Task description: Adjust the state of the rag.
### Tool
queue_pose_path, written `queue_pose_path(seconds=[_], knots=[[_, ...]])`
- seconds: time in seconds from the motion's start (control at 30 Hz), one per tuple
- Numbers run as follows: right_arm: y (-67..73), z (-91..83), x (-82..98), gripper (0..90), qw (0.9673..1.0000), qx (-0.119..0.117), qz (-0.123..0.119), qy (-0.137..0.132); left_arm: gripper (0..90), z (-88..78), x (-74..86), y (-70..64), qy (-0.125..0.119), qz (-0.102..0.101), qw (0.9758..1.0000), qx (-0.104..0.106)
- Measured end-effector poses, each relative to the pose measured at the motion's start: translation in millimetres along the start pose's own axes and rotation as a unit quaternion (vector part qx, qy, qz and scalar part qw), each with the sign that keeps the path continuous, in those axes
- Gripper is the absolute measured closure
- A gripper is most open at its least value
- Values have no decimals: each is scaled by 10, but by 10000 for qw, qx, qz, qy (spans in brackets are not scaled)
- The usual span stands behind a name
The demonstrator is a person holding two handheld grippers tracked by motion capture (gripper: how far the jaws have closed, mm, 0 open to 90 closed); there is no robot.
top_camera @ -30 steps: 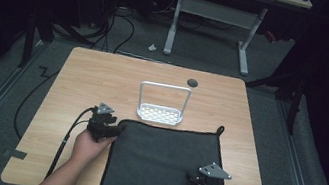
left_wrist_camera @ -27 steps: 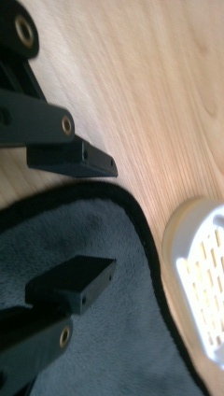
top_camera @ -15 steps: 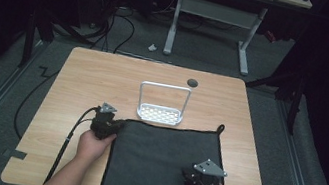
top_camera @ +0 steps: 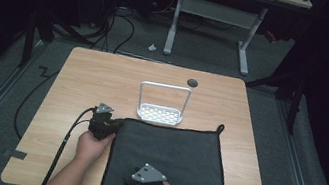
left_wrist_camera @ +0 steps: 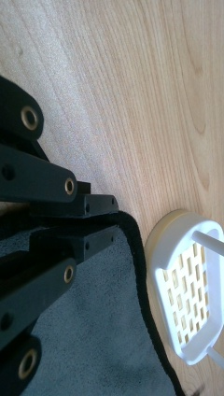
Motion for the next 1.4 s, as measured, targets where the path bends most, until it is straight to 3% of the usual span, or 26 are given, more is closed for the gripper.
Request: queue_pose_path(seconds=[0.23,0.5,0.93,1.1,1.27,1.33,1.4], knots=[[308,371,-164,485,9992,-297,-246,83,841,-7,2,-2,-17,-6,10000,53],[281,604,-237,479,9989,-238,-299,279,841,-13,1,-5,-37,2,9999,101],[164,580,-239,812,9986,-76,-450,257,841,-21,-3,3,-48,-122,9997,182],[159,564,-251,835,9979,-119,-576,256,841,-21,-2,3,-51,-129,9997,187],[188,439,-323,838,9986,-204,-486,-56,842,-25,-2,2,-65,-118,9998,138],[181,401,-371,839,9983,-225,-497,-196,843,-49,-13,20,-157,-232,9995,175],[182,375,-414,839,9979,-243,-521,-284,844,-92,-28,69,-283,-490,9982,188]])
Point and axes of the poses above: each handheld gripper's, and its own axes: z roughly forward along the jaws, x roughly out of its underside, y roughly to its left, the point moved 7 cm from there along z, roughly forward along the jaws, and after that the axes turned 5 degrees about -y, right-handed, at the moved point
